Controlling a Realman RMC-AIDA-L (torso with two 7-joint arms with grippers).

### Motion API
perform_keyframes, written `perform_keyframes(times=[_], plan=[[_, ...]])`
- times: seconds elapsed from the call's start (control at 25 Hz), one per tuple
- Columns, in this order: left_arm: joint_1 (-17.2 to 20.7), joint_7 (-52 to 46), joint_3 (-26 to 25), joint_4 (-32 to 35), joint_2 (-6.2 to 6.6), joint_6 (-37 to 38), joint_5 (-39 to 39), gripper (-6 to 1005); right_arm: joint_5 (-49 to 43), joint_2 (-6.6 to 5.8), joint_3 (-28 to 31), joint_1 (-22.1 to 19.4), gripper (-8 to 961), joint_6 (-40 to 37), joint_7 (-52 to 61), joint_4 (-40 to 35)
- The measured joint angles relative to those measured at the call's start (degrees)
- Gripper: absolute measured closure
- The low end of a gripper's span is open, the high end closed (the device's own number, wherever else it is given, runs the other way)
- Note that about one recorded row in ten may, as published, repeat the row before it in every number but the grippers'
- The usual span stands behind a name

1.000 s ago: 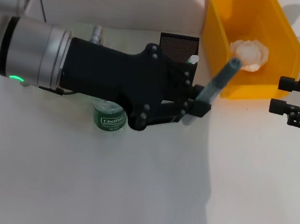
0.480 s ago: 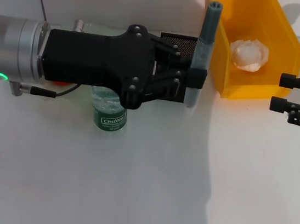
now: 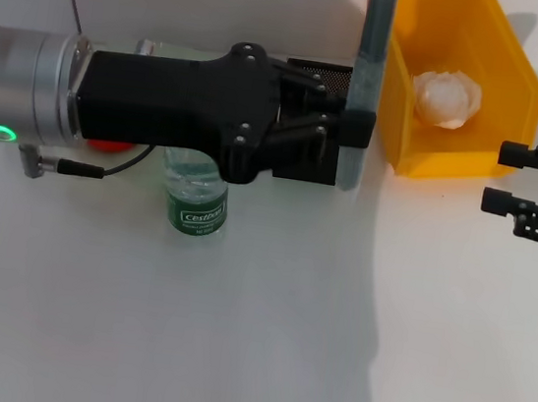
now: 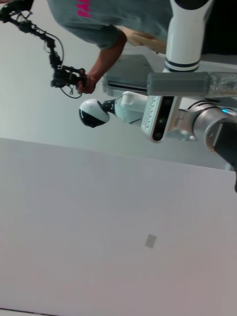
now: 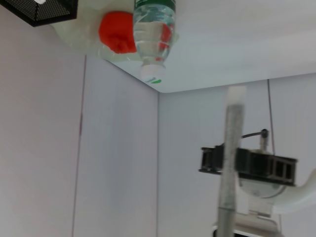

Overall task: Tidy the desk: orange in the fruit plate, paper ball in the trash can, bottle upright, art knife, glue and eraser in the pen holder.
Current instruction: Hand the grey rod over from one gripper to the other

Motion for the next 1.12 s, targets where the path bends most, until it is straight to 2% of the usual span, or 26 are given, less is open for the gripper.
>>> perform_keyframes(times=[0.28,0.44,0.6,0.72,0.88,1.0,1.12], plan=[[0.73,-5.19,-1.69,-4.09,0.23,0.69,-4.72,860,3.10,0.51,-0.19,-0.50,407,-6.35,-8.60,0.77],[1.16,-8.04,-1.76,-4.61,0.09,1.02,-5.13,860,3.16,1.84,-0.19,-0.81,406,-11.14,-18.63,0.68],[1.25,-11.01,-1.85,-5.87,0.12,1.02,-6.21,860,3.16,2.55,-0.37,-0.83,405,-11.17,-22.87,1.33],[1.48,-15.14,-4.01,-8.29,0.17,1.09,-7.42,860,3.03,3.11,-1.18,-0.92,405,-11.24,-26.79,2.48],[1.56,-15.61,-4.60,-8.81,0.14,1.11,-7.44,860,3.17,3.23,-3.43,-1.26,404,-11.65,-30.21,3.31],[2.14,-17.58,-5.98,-10.07,0.10,1.08,-7.69,860,4.29,3.34,-5.11,-1.36,404,-11.65,-39.99,6.52],[2.18,-19.39,-6.15,-11.91,0.14,-0.35,-7.69,860,4.91,3.35,-6.40,-1.02,403,-11.95,-44.33,7.55]])
